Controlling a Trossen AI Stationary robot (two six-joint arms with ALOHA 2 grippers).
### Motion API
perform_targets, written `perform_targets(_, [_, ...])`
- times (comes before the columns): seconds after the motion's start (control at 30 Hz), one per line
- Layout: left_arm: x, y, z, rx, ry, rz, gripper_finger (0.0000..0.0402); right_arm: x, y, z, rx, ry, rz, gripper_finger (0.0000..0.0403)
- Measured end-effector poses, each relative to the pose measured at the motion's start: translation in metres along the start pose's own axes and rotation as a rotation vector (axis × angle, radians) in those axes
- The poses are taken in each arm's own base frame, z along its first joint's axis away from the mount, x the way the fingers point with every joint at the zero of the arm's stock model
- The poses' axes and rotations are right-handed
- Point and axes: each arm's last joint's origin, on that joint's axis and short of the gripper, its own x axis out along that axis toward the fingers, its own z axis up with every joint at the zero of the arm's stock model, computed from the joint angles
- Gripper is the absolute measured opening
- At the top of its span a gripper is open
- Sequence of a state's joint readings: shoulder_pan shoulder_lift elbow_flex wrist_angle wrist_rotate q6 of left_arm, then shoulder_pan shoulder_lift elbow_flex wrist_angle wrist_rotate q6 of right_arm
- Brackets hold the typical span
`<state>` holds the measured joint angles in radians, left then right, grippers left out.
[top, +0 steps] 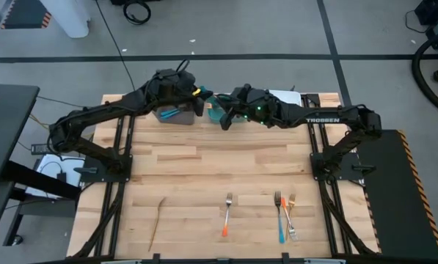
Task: Sort silverware by color (type)
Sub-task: Put the blue fork into the black bin, then put the orange fork into the white bin
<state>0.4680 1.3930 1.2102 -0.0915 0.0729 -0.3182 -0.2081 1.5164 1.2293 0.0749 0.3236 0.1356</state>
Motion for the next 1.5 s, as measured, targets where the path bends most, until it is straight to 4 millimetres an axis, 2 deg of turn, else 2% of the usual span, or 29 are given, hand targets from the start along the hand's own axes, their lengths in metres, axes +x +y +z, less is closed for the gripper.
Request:
perform_targets(0.23, [-0.011,0.057,-0.01,0.17,0.204,0.358,0.0008,-0.02,-0.004,0.008,-0.016,0.039,-0.012,0.0045])
perform_targets(0.4, [-0.019,0.092,-0.012,0.222,0.305,0.488,0.001,-0.032,-0.003,0.011,-0.023,0.062,0.011,0.0045])
perform_targets(0.47, [-0.019,0.105,-0.018,0.278,0.396,0.532,0.001,-0.034,-0.002,0.011,-0.028,0.072,0.014,0.0045])
perform_targets(0.63, [-0.008,0.127,-0.043,0.425,0.66,0.522,0.0012,-0.035,-0.002,0.01,-0.033,0.09,0.017,0.0045])
perform_targets(0.8, [0.009,0.14,-0.066,0.456,0.82,0.501,0.0015,-0.035,-0.002,0.01,-0.033,0.09,0.015,0.0045])
perform_targets(0.93, [0.016,0.146,-0.079,0.446,0.894,0.496,0.0033,-0.037,-0.001,0.01,-0.034,0.091,0.019,0.0045])
perform_targets(1.1, [0.016,0.146,-0.078,0.444,0.891,0.498,0.0069,-0.044,0.001,0.007,-0.056,0.14,0.025,0.0045])
perform_targets(1.2, [0.01,0.142,-0.076,0.398,0.889,0.517,0.0085,-0.052,0.003,0.003,-0.052,0.197,-0.001,0.0045])
perform_targets(1.37, [-0.009,0.123,-0.074,0.321,0.949,0.501,0.009,-0.072,0.007,-0.002,0.016,0.285,-0.037,0.0045])
perform_targets(1.5, [-0.026,0.097,-0.071,0.182,0.965,0.342,0.0089,-0.089,0.011,-0.008,0.184,0.379,-0.05,0.0045])
